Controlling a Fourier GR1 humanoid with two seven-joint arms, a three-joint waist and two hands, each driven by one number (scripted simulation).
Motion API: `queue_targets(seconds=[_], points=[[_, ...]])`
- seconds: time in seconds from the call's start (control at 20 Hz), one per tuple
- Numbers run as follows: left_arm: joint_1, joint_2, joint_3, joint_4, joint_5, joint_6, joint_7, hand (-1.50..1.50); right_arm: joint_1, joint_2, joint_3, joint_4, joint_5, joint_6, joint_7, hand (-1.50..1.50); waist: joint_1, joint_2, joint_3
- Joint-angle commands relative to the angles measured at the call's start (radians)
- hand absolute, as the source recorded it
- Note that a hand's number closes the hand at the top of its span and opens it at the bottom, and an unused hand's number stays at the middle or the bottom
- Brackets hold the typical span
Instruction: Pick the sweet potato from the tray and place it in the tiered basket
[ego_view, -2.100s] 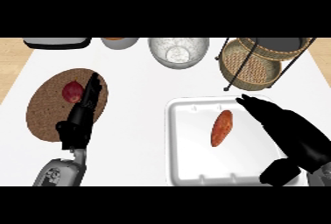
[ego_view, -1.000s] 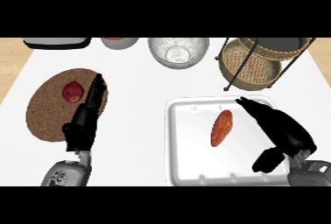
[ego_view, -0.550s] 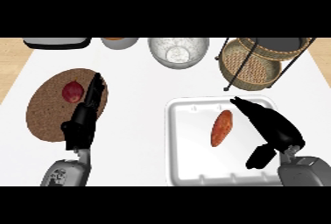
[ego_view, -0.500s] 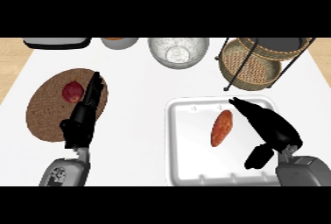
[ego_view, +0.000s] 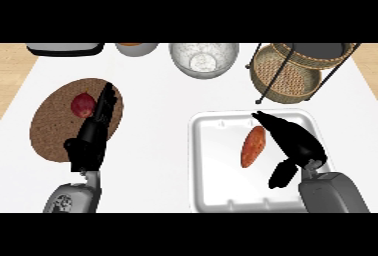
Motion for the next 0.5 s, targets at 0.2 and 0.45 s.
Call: queue_targets(seconds=[0.2, 0.45], points=[[0.025, -0.018, 0.004, 0.004, -0.018, -0.014, -0.018, 0.00, 0.005, 0.054, -0.006, 0.045, 0.042, -0.033, -0.016, -1.50, 0.000, 0.000, 0.000], [0.044, -0.027, -0.001, -0.012, -0.017, -0.017, -0.027, 0.00, -0.022, 0.042, -0.004, 0.199, 0.086, -0.114, -0.123, -1.50, 0.002, 0.000, 0.000]])
